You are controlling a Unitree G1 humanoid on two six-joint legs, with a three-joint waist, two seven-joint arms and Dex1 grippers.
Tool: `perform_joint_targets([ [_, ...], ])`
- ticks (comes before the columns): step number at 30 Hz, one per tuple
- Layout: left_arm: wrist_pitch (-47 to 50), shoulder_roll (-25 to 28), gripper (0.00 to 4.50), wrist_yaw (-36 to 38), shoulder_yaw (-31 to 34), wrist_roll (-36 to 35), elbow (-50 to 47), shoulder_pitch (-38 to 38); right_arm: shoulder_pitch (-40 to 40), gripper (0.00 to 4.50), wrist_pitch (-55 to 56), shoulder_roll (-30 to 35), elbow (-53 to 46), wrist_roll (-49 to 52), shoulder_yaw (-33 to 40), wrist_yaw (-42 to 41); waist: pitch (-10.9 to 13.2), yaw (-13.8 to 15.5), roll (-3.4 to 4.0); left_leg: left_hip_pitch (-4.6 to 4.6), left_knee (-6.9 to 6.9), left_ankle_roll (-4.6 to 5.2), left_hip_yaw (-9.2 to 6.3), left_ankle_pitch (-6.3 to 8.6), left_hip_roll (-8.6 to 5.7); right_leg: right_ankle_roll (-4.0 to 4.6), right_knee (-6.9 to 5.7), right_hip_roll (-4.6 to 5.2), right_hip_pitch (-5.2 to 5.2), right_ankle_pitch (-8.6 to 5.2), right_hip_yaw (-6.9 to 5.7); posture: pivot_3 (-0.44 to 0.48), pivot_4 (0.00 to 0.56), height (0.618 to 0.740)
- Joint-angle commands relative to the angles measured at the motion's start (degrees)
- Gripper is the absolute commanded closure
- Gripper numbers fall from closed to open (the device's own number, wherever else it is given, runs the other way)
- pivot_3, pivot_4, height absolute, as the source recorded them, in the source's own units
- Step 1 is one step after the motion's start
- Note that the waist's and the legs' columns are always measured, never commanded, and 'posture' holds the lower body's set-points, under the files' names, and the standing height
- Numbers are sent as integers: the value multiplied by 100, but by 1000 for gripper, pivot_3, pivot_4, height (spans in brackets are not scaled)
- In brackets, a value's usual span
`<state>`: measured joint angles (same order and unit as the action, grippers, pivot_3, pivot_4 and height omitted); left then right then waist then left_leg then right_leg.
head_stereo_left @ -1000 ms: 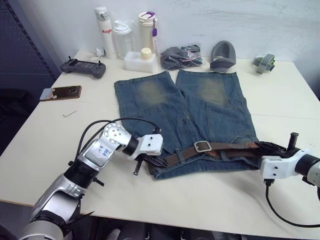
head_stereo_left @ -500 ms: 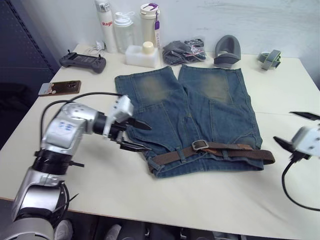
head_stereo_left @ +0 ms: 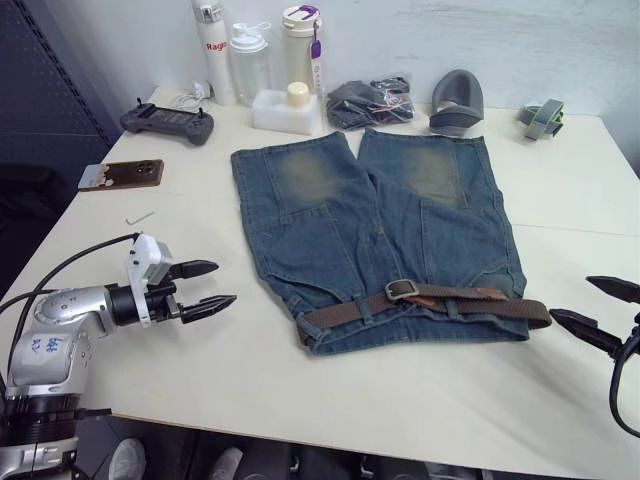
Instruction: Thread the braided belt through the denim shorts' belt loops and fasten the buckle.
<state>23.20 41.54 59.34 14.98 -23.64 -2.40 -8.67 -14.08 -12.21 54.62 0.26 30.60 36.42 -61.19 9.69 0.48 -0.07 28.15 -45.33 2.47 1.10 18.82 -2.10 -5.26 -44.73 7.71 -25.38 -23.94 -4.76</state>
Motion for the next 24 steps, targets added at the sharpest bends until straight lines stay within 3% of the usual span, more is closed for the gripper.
perform_joint_targets([
  [1,-475,-74,48,-356,94,215,-459,316,86,0,178,-64,-5,-84,34,-42,0,10,0,1,0,0,1,0,0,-1,1,0,0,0,0,0,150,656],
  [3,-651,-126,48,-683,45,427,-517,321,124,0,222,-85,-45,-186,-48,-8,0,37,0,1,-1,-1,1,0,0,-2,1,0,0,1,0,0,150,656],
  [14,-469,-229,48,-787,-240,288,-602,338,-94,0,-1176,-65,-356,105,7,221,0,92,1,1,2,-2,3,1,-1,-3,6,0,0,2,0,0,150,656],
  [21,-356,-281,48,-812,-311,191,-657,304,-157,0,-1118,-222,-597,60,141,345,0,96,-5,-4,-58,-22,190,65,95,-1,-71,-87,-114,6,192,0,150,656],
  [24,-303,-262,48,-689,-291,42,-616,296,-181,0,-1158,-252,-687,83,191,361,0,65,-5,-2,-70,-18,185,69,97,0,-84,-88,-108,5,189,0,150,656],
])
